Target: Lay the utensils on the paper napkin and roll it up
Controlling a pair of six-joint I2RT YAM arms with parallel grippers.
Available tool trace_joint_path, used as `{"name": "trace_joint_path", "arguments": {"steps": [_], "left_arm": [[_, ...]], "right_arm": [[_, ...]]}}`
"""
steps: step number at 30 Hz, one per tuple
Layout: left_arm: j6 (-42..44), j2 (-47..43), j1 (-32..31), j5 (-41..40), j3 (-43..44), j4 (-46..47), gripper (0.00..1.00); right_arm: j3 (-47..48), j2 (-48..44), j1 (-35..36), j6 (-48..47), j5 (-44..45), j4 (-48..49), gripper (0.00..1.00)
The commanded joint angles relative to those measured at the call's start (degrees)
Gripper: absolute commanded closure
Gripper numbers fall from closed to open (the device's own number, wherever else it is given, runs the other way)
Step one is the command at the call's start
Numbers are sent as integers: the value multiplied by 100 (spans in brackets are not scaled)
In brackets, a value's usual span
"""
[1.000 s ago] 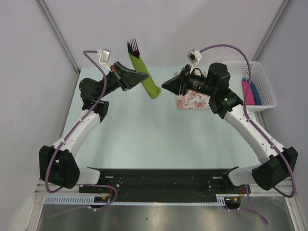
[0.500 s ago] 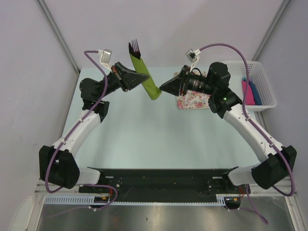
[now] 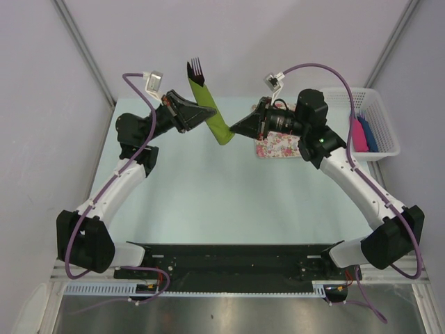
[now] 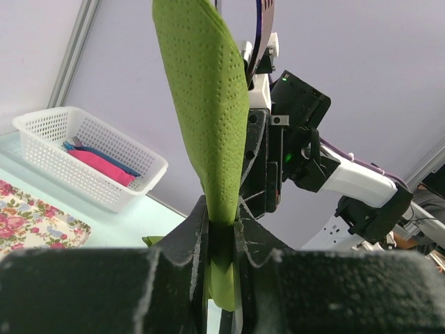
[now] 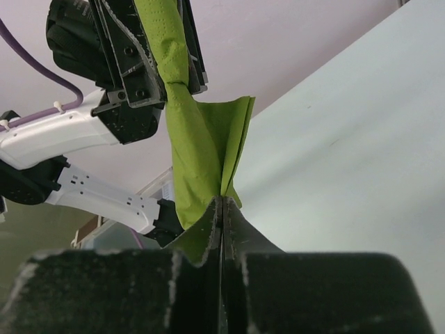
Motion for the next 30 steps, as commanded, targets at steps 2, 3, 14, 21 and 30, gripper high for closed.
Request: {"name": "trace_joint_path", "arguments": {"steps": [2, 3, 14, 21, 30], "left_arm": [[66, -104, -32, -117, 288, 350, 100], [48, -103, -32, -135, 306, 367, 100], [-40, -68, -32, -153, 596, 455, 100], [66, -95, -32, -118, 438, 359, 100], [189, -104, -93, -3, 227, 297, 100]], "right_arm": [[-18, -58, -89, 118, -166, 175, 100], [-62, -49, -98, 196, -192, 210, 100], [-994, 303, -204, 2147, -1026, 2108, 100], [-749, 101, -545, 948, -1160, 1021, 65], [763, 179, -661, -576, -430, -97, 6]]}}
